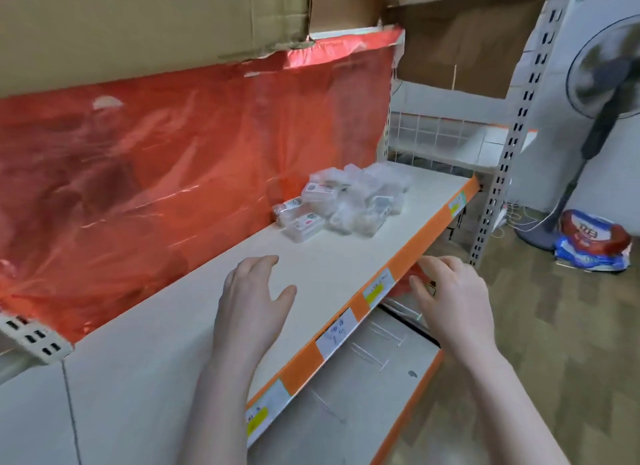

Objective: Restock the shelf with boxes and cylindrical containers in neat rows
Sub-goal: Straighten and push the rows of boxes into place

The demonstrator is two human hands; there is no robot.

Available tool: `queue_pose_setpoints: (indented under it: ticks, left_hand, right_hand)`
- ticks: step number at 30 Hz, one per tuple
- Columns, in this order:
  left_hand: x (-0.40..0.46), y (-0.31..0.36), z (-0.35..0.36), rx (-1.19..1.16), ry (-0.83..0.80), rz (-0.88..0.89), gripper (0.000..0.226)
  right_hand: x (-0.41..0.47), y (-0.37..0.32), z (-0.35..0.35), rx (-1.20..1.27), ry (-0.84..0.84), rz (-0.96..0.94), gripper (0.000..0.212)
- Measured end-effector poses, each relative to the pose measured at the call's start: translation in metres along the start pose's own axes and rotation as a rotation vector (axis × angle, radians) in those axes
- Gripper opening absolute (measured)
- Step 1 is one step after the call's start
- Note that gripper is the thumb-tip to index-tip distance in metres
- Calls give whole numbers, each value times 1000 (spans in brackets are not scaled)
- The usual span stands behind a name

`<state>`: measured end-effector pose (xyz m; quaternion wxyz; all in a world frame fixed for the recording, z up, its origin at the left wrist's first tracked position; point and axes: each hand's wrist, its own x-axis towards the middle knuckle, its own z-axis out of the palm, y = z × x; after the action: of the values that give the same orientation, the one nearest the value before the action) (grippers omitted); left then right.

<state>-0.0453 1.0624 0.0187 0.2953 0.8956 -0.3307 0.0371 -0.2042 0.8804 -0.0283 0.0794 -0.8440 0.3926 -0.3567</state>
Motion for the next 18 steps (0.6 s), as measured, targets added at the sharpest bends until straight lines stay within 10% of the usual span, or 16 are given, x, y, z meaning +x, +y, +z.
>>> queue_pose_setpoints:
  ticks: [18]
  left_hand:
    - [130, 130, 165, 71, 130, -374, 51]
  right_hand:
    - [240, 155, 114, 179, -416, -296, 37]
